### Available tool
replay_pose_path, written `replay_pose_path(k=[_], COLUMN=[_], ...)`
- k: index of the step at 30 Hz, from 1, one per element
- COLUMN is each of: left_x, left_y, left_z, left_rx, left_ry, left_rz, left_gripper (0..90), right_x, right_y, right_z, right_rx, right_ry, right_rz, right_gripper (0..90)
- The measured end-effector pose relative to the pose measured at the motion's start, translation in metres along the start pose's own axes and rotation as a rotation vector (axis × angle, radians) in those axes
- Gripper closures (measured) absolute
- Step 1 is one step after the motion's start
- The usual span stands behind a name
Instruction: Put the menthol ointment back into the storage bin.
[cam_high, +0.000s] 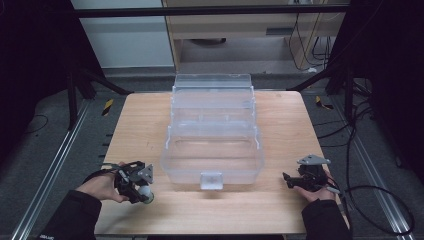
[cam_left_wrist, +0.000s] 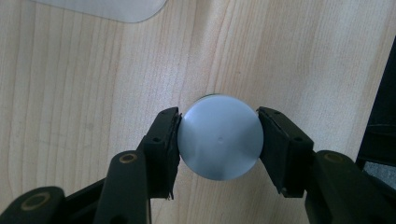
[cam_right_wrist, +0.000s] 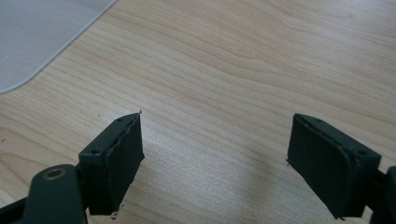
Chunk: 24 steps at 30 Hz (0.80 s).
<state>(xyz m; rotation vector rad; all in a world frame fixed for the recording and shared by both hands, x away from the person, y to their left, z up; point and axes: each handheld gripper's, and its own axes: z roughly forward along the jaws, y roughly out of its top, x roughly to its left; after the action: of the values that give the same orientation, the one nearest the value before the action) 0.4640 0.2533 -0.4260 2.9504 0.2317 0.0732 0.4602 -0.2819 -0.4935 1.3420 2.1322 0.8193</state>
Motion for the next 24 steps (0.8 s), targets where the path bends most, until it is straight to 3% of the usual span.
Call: replay_pose_path(k=[9,13,24], left_x=[0.001,0.0,0.005], left_y=[0.003,0.003,0.01], left_z=[-0.004,-0.026,-0.086], left_rx=[0.007,-0.033,-0.079], left_ry=[-0.013,0.006,0.084], left_rz=[-0.015,-0.026,-0.035], left_gripper=[50.4,50.4,50.4], right_x=[0.0,0.0,0.0], right_y=[0.0,-0.001,-0.001], right_z=[0.0,0.001,0.0], right_rx=[0.005,0.009,0.003], right_ry=[0.004,0.005,0.006], right_rz=[0.001,0.0,0.004], right_gripper=[18.3,18.3,17.9])
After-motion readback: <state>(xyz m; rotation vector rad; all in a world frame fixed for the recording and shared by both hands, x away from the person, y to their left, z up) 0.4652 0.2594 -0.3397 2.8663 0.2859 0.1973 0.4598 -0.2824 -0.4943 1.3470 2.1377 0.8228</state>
